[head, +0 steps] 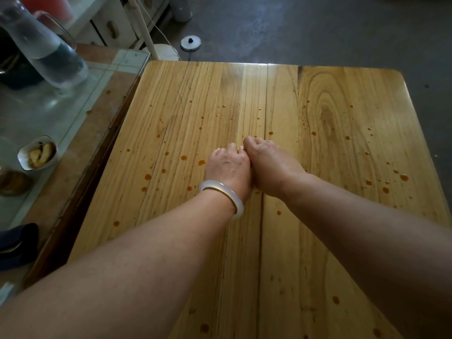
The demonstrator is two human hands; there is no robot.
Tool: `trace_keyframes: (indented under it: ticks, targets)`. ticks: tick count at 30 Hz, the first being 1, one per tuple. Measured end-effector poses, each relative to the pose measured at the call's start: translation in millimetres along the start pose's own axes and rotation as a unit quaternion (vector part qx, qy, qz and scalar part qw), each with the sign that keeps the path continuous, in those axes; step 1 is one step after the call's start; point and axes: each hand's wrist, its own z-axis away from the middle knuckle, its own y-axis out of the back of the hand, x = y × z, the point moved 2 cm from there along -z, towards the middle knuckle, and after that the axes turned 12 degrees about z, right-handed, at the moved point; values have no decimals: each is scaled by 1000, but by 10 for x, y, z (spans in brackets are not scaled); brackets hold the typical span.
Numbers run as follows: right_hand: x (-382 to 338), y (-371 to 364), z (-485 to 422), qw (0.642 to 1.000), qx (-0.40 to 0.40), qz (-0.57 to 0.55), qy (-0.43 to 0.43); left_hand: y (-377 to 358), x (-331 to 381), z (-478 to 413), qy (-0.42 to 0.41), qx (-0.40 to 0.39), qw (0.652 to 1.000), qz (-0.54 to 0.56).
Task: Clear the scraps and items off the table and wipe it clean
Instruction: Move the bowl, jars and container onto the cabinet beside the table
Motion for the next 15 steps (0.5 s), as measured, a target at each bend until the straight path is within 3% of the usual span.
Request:
trace_keyframes:
  ticks: [15]
  targets:
    - [-30,-2,-6,999,-8,36,-1,-45,-14,8,5,10,1000,-5]
